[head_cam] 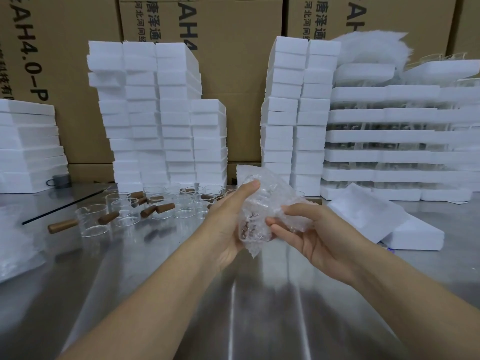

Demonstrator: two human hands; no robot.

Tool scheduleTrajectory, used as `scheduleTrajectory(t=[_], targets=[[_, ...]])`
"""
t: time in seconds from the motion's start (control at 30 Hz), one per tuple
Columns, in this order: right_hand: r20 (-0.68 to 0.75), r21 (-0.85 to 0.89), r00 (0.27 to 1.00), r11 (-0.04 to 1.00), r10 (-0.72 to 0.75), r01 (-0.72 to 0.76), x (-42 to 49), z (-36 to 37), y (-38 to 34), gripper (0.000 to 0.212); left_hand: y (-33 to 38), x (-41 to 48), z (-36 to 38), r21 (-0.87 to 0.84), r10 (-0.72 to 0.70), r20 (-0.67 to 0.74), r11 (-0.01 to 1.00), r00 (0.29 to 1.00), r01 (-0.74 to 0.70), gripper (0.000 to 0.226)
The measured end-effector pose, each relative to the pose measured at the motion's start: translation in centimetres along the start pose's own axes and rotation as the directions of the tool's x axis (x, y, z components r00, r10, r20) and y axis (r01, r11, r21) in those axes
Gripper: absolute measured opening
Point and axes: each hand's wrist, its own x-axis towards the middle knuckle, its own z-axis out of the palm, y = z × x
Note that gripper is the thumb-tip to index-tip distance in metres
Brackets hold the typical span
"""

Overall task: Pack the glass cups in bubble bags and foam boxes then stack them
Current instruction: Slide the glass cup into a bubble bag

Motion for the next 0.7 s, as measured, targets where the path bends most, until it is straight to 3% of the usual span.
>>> scheduleTrajectory(t=[0.2, 0.33, 0.47, 0.57, 0.7], targets=[[0.05, -0.077, 0.999, 0.997, 0.011, -0.007, 0.0, 0.4, 0.6, 0.038, -0.1, 0.2, -0.4, 0.017, -0.026, -0.121, 0.999, 0.992, 0.028, 0.048], [-0.04, -0.236, 0.987, 0.961, -0.154, 0.141, 0.0, 0.6, 0.9, 0.048, -0.2, 0.5, -0.7, 0.007, -0.034, -0.178, 0.999, 0.983, 0.036, 0.047], [-0.108, -0.494, 0.919, 0.822, -0.38, 0.282, -0.1, 1.0, 1.2, 0.029, -0.3, 0.5, -0.5, -0.077, -0.092, -0.153, 0.994, 0.984, 0.081, 0.047], [0.001, -0.63, 0.889, 0.69, -0.459, 0.357, 0.0, 0.6, 1.5, 0.013, -0.4, 0.6, -0.5, -0.103, -0.113, -0.147, 0.99, 0.983, 0.099, 0.046], [0.1, -0.759, 0.849, 0.511, -0.519, 0.402, 0.0, 0.3, 1.3, 0.013, -0.6, 0.9, -0.6, -0.122, -0.128, -0.131, 0.986, 0.983, 0.112, 0.049]])
